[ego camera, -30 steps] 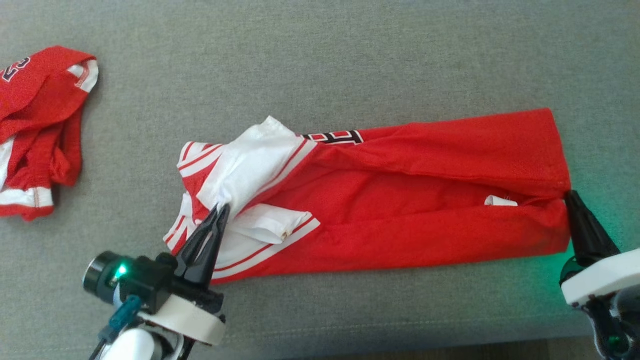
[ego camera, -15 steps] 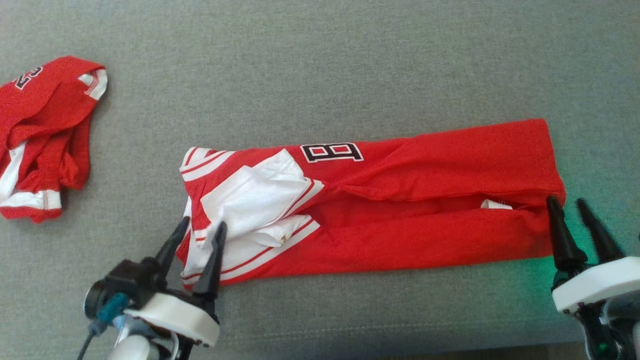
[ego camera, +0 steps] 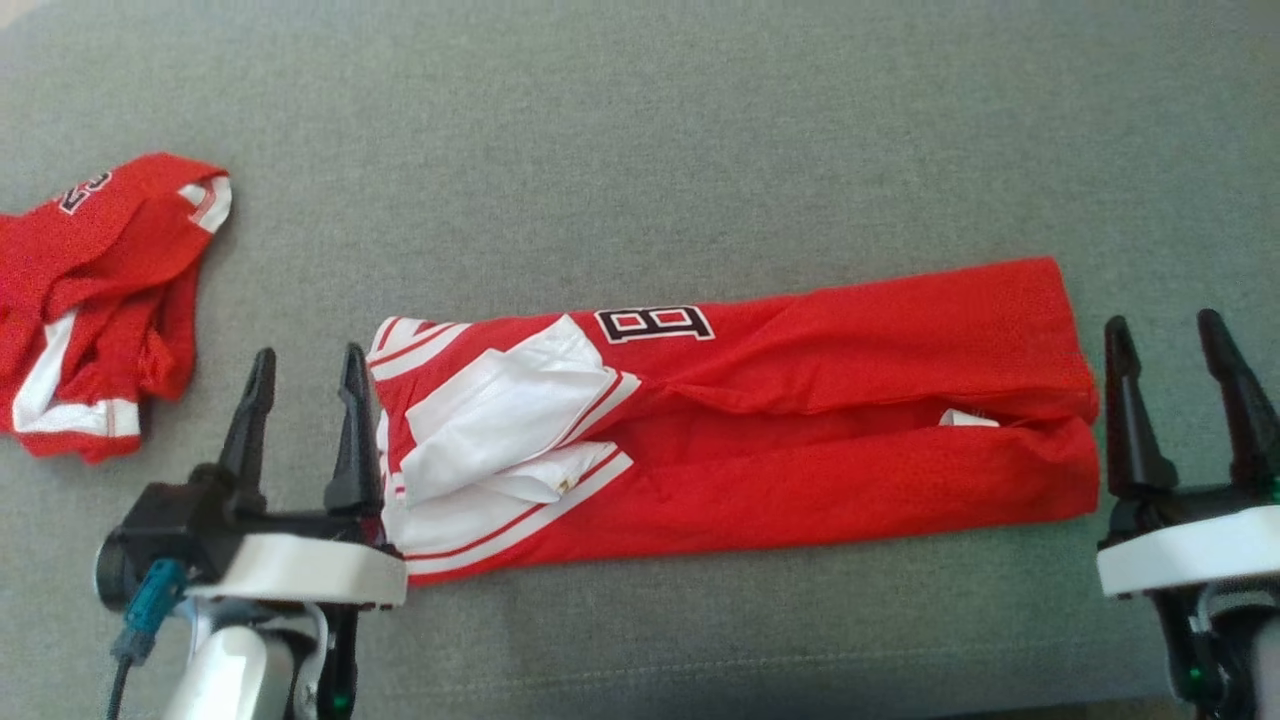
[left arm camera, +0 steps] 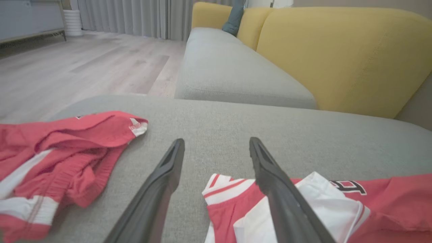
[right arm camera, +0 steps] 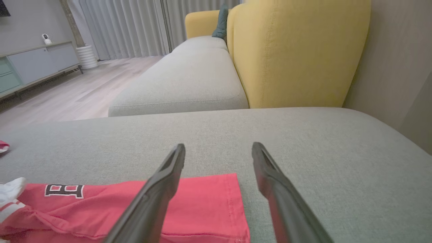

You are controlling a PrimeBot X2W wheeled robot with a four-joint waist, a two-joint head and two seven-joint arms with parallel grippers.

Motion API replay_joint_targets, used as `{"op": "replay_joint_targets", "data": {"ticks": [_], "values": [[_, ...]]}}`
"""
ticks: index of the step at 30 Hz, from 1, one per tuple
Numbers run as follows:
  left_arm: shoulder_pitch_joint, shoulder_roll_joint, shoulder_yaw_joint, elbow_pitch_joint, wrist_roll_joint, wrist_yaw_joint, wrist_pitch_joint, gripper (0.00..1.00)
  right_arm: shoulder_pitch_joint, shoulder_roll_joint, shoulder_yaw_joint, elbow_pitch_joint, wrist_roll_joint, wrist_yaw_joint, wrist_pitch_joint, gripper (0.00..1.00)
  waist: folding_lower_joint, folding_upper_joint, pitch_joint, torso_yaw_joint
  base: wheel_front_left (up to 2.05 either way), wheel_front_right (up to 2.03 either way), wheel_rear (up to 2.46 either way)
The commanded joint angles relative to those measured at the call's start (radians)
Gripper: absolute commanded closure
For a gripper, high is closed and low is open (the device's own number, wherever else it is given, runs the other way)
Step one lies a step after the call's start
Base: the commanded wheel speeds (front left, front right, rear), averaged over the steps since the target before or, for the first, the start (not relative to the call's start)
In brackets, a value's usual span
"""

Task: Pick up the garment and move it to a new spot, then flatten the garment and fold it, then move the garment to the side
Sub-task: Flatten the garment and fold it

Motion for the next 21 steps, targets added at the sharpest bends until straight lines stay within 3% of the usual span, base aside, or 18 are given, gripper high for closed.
{"op": "replay_joint_targets", "data": {"ticks": [1,21], "values": [[-0.043,0.018,0.044,-0.04,0.014,0.009,-0.002,0.0,-0.03,-0.003,0.025,-0.041,-0.009,-0.001,-0.005,0.0,0.0001,0.0,-0.008,-0.002,0.0,0.0,0.0],[-0.047,0.041,0.016,-0.056,0.035,0.028,0.044,0.0,-0.017,0.006,0.033,0.011,0.022,-0.001,0.017,0.0,0.0001,0.0,-0.002,0.008,0.0,0.0,0.0]]}}
